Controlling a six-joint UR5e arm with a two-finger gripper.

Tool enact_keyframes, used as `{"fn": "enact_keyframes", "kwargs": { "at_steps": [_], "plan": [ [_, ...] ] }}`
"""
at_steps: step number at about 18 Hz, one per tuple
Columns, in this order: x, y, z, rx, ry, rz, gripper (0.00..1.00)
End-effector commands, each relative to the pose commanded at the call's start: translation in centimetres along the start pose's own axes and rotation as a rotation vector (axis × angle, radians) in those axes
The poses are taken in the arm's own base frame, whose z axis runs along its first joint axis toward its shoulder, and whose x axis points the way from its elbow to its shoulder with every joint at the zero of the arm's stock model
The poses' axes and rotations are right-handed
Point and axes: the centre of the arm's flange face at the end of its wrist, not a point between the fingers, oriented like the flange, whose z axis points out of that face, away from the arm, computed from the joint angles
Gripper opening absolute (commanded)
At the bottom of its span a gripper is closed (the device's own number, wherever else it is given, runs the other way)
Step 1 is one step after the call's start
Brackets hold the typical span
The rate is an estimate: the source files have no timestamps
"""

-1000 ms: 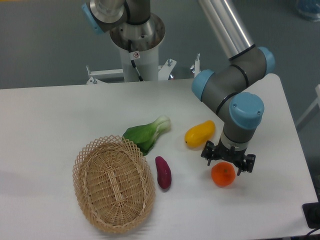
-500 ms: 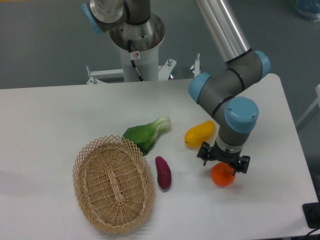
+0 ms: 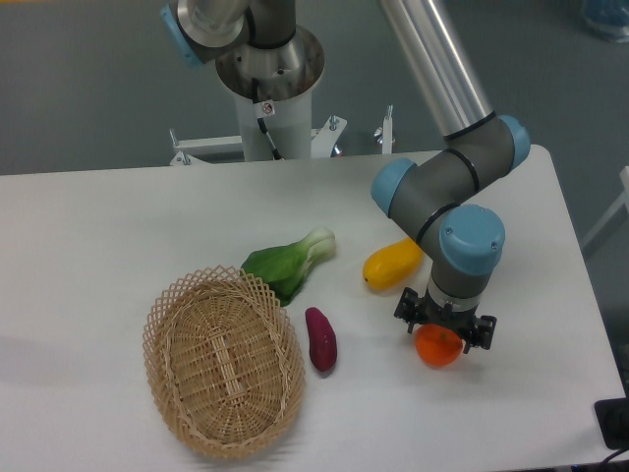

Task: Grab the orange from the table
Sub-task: 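Lift the grasped orange up off the table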

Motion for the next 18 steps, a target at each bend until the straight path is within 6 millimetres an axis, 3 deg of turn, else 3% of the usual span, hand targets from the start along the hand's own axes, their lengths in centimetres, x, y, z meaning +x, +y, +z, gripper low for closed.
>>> {"fn": "enact_keyframes", "kwargs": {
  "at_steps": [1, 2, 4, 5, 18],
  "plan": [
    [0.0, 0.0, 0.0, 0.001, -0.001, 0.0, 1.0],
    [0.1, -0.1, 0.0, 0.001, -0.001, 0.001, 0.92],
    [0.2, -0.3, 0.0, 0.001, -0.001, 0.005, 0.68],
    [0.2, -0.4, -0.2, 0.002, -0.002, 0.005, 0.62],
    [-1.4, -0.3, -6.4, 0.047, -0.083, -0.003, 0.6]
  ]
}}
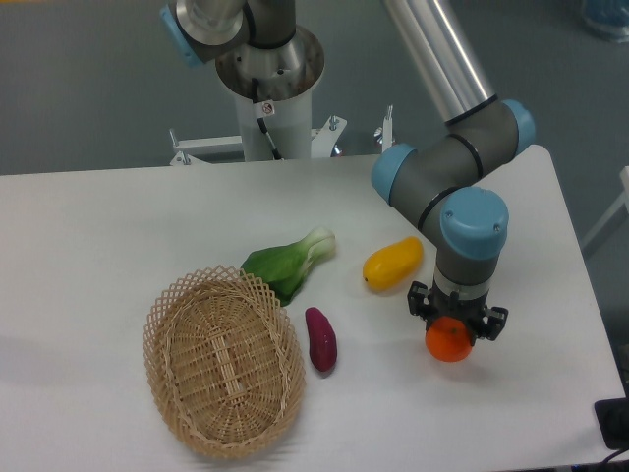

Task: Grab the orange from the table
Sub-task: 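Lift the grasped orange up off the table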

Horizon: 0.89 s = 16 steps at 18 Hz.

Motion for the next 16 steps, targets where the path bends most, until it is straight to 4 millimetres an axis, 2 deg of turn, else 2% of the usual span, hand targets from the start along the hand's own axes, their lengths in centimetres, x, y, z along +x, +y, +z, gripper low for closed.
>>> {"fn": "enact_keyframes", "kwargs": {
  "at_steps": [7, 16],
  "plan": [
    [-1.4, 1.6, -2.5, 0.007, -0.033, -0.029, 0.6],
    [-2.1, 1.4, -3.5, -0.003, -0.05, 0.032, 0.59]
  ]
}}
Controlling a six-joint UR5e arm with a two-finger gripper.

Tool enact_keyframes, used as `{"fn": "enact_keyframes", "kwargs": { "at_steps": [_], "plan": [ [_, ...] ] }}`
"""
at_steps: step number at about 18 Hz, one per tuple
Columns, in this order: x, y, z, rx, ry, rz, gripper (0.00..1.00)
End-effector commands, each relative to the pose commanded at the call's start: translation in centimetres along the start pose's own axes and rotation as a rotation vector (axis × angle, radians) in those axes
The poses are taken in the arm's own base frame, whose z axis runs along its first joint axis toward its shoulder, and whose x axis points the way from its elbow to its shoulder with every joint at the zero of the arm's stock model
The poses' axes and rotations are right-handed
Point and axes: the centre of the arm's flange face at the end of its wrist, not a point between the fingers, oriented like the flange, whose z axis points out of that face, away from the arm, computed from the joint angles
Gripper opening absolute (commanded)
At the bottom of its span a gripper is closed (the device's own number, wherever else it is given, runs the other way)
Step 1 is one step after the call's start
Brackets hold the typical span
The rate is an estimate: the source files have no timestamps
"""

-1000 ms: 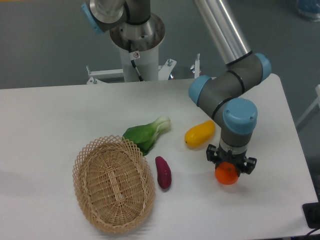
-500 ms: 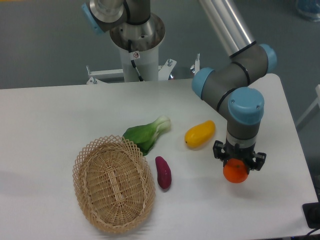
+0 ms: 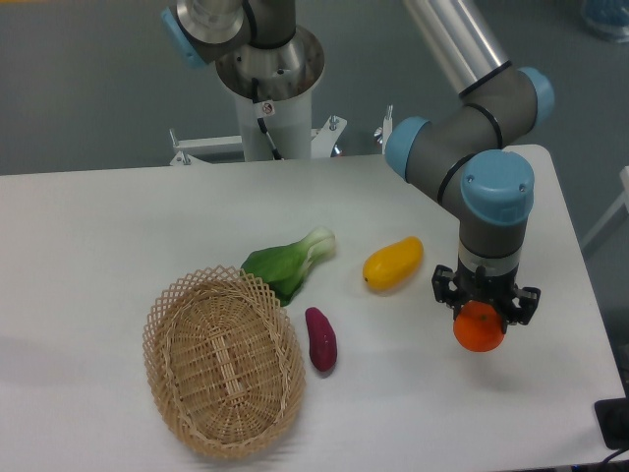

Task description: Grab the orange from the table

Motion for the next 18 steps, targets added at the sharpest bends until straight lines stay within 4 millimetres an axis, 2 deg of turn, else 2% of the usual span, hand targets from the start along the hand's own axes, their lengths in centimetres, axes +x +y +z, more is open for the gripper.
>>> {"fn": "enact_keyframes", "kwargs": {
  "at_steps": [5, 9, 18],
  "plan": [
    [-0.3, 0.0, -0.4, 0.0, -0.008, 0.024, 0.6],
    [-0.7, 1.6, -1.7, -0.021, 0.011, 0.032, 0.59],
    [-0.4, 1.7, -1.6, -0.035, 0.015, 0.034, 0.59]
  ]
}}
